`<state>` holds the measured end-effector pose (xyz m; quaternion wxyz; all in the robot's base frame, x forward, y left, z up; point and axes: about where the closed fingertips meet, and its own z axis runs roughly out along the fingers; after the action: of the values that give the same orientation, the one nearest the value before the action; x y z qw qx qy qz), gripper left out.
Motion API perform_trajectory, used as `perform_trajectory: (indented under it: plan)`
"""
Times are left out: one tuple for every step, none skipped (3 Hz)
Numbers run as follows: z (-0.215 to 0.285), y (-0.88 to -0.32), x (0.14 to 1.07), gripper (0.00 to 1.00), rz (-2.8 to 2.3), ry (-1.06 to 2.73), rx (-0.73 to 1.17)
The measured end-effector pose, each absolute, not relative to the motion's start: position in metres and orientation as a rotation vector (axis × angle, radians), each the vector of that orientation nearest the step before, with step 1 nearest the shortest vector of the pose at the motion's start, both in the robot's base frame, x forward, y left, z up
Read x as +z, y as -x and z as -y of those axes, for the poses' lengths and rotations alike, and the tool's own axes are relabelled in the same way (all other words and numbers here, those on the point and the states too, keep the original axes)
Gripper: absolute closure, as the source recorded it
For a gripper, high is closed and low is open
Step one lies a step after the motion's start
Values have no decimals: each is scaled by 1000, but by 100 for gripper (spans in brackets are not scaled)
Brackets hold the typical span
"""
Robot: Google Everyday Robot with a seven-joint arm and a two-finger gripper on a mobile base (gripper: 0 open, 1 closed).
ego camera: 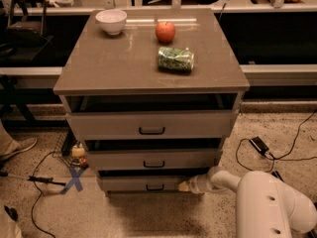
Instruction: Close bottom drawer
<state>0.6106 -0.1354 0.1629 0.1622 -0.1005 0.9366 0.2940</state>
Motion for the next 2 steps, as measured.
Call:
perform_trajectory:
  plan:
    - [135,-610,163,100,-2672,287,839]
    - [148,-615,178,100,-2606,265,833]
